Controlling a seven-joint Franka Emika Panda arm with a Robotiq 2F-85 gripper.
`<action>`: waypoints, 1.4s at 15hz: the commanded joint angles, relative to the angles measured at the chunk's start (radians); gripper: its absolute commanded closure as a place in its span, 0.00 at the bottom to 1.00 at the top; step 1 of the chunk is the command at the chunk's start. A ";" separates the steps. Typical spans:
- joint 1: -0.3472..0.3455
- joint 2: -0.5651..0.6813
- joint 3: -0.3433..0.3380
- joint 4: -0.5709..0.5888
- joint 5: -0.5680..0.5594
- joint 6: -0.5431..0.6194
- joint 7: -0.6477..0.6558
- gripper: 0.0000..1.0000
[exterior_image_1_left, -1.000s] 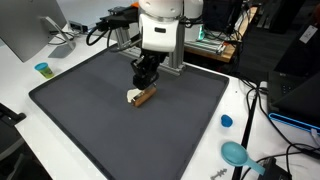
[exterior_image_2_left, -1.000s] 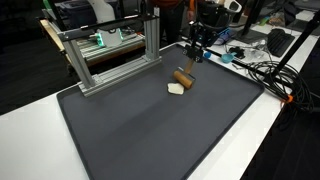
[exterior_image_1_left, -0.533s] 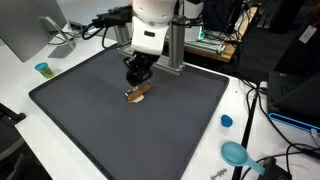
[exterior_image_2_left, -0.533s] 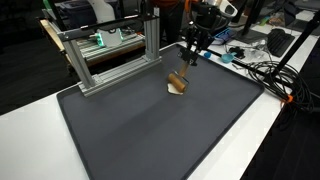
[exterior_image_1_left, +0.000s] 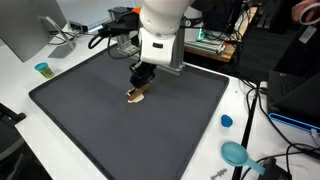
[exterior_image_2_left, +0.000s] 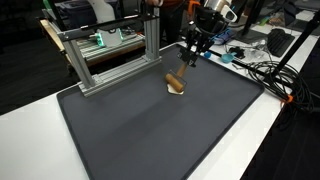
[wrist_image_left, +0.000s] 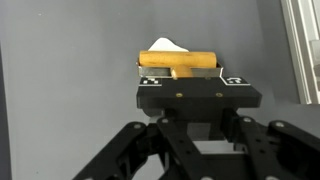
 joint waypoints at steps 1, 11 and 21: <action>-0.008 0.103 0.007 0.063 0.027 -0.040 -0.034 0.78; -0.007 0.195 -0.011 0.178 0.025 -0.149 -0.005 0.78; -0.036 0.146 -0.022 0.182 0.022 -0.192 0.040 0.78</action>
